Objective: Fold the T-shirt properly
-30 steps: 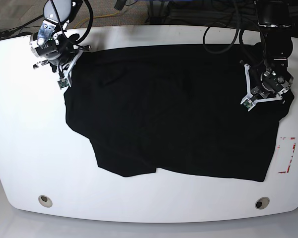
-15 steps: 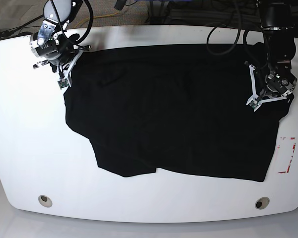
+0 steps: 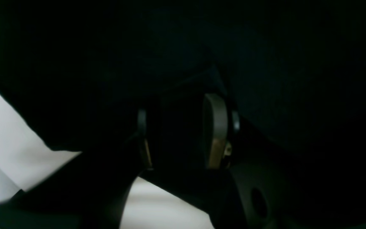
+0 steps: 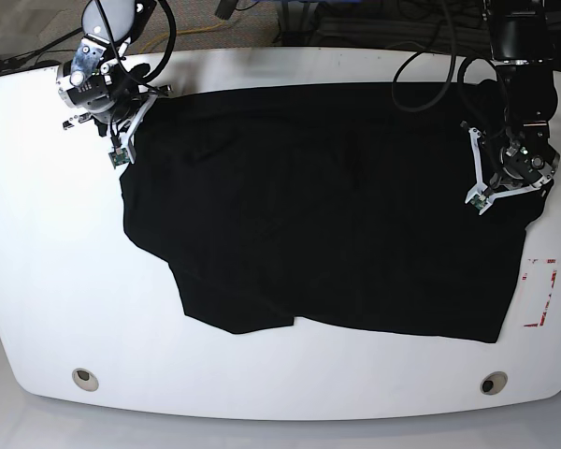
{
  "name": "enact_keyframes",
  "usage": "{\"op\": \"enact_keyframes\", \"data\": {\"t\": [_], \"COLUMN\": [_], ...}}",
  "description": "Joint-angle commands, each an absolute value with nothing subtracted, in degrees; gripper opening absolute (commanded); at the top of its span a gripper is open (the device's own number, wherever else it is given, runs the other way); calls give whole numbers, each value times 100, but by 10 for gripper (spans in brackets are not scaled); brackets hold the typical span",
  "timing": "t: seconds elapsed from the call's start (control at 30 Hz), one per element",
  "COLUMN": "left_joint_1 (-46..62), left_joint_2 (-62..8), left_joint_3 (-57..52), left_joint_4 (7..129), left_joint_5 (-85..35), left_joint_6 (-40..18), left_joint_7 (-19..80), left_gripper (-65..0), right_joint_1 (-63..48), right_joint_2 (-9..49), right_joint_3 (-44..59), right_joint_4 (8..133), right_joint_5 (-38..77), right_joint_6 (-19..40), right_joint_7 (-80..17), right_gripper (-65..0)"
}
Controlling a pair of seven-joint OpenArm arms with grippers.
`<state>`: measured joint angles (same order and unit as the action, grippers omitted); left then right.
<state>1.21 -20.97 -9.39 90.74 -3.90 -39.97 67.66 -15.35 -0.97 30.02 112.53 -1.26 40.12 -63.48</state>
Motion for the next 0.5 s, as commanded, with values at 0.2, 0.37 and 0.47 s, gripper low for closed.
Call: {"op": "enact_keyframes", "data": {"t": [0.2, 0.37, 0.47], "left_joint_1": [40, 31, 31], "left_joint_2": [-2167, -2167, -2158], "left_joint_3": [-1332, -1314, -1165], "left_joint_4": [9174, 9165, 9174], "left_joint_5": [-382, -382, -382], "left_joint_6": [-4000, -4000, -4000], "left_joint_7": [6791, 6791, 6791], "left_gripper": [-439, -439, -439], "right_joint_1": [-1499, -1499, -1499], "right_joint_2": [-57, -57, -57], "right_joint_3": [3020, 3020, 3020], "right_joint_4": [11345, 11345, 11345], "right_joint_5": [-119, -119, -119], "right_joint_6": [4000, 4000, 4000], "right_joint_7": [-6281, -6281, -6281], "right_gripper": [-650, -650, -650]}}
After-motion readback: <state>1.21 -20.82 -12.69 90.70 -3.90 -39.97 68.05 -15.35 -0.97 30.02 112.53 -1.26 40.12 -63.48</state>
